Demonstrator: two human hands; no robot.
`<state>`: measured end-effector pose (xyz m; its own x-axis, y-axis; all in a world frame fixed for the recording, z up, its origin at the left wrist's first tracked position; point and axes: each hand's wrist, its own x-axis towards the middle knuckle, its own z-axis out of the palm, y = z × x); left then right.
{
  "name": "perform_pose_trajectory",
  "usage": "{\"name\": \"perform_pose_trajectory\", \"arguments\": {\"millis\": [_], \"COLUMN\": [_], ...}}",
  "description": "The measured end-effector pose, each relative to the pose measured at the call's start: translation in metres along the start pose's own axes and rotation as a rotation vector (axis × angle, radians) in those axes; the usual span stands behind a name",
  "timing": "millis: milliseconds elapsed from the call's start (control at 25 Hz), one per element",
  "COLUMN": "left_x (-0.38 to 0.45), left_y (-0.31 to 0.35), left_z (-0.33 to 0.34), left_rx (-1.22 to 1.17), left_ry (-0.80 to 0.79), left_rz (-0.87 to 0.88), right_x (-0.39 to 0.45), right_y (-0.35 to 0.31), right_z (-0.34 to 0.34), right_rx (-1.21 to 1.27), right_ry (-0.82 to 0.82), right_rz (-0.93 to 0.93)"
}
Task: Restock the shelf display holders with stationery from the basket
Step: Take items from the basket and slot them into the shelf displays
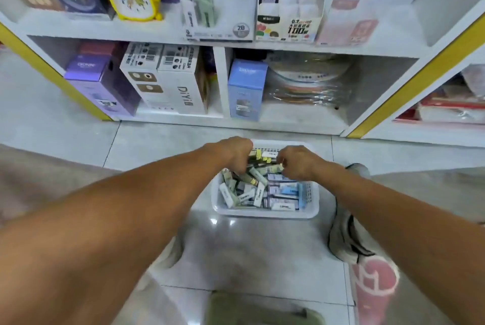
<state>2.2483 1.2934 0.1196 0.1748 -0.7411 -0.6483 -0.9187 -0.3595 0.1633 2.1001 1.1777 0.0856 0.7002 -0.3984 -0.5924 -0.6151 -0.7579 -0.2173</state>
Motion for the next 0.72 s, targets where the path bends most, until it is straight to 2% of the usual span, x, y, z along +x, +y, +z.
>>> {"name": "perform_pose_trajectory", "arguments": {"millis": [80, 160, 320, 560, 720], "left_x": [0.014, 0.025, 0.053, 0.101, 0.116], "left_y": [-0.001, -0.004, -0.012, -0.015, -0.012], "left_z": [0.036, 0.064, 0.091, 0.094, 0.102], "left_rx": [-0.022, -0.053, -0.087, -0.145, -0.027], "left_ry": [-0.049, -0.027, 0.075, 0.095, 0.152], "left_rz": [-0.001, -0.012, -0.042, -0.094, -0.118], "right_x": [0.007, 0.011, 0.021, 0.032, 0.037], "right_y": [0.017, 0.031, 0.043, 0.041, 0.037], "right_z": [0.038, 0.067, 0.101, 0.126, 0.129], "right_rx": [0.010, 0.005, 0.048, 0.128, 0.238], "right_ry": [-0.083, -0.096, -0.009, 0.122, 0.197], "right_rz": [0.028, 0.072, 0.151, 0.179, 0.204]}}
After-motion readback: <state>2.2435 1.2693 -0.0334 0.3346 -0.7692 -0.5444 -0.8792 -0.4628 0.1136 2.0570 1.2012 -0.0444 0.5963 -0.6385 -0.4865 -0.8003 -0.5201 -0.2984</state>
